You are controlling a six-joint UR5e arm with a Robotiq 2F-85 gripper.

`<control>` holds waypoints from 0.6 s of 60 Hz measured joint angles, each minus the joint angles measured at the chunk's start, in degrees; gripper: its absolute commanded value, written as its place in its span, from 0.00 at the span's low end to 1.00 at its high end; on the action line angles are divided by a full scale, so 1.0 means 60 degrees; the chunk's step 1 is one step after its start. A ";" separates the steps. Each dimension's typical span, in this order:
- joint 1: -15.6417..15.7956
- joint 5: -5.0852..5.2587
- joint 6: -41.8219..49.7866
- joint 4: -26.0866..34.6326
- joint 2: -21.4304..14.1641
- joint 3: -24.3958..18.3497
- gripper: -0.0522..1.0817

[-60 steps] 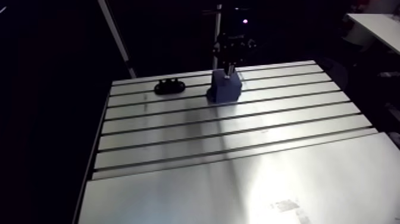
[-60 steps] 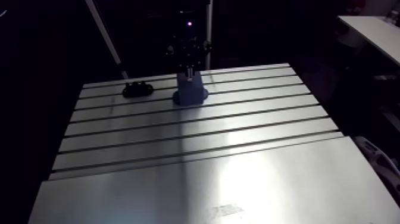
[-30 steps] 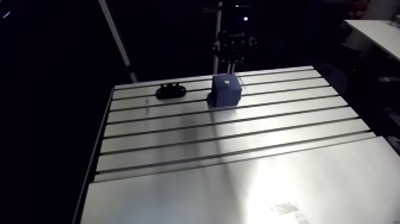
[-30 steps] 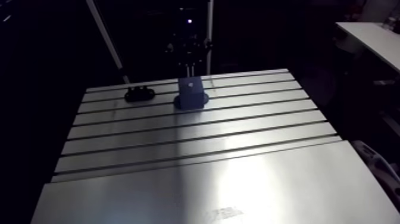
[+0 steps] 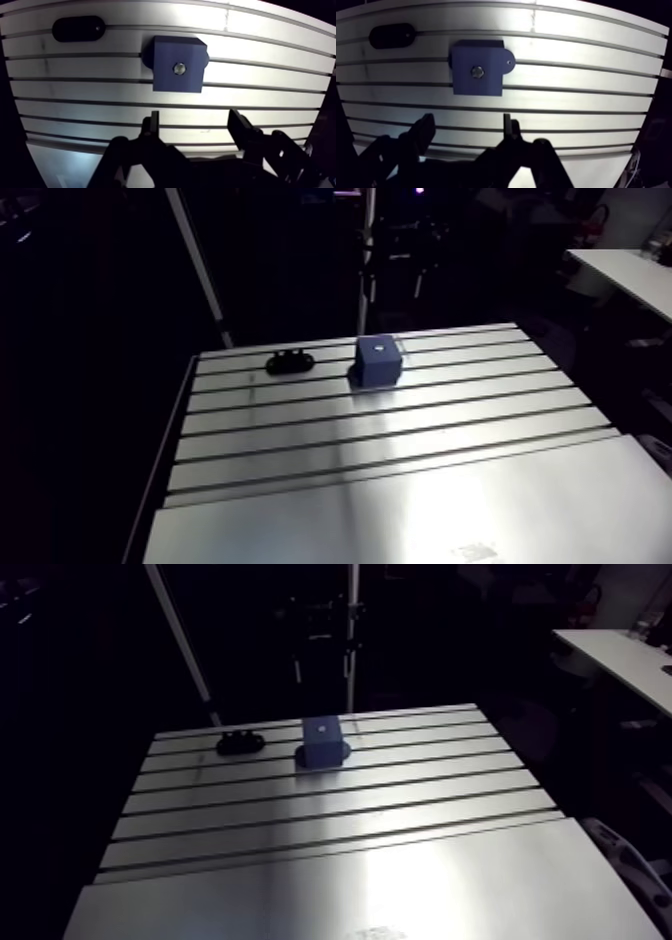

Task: Pick up the M10 bolt and insert it into the hex recess until seated.

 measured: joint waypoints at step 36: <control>0.0668 -0.0027 0.1061 0.1465 -0.0833 -0.1326 0.06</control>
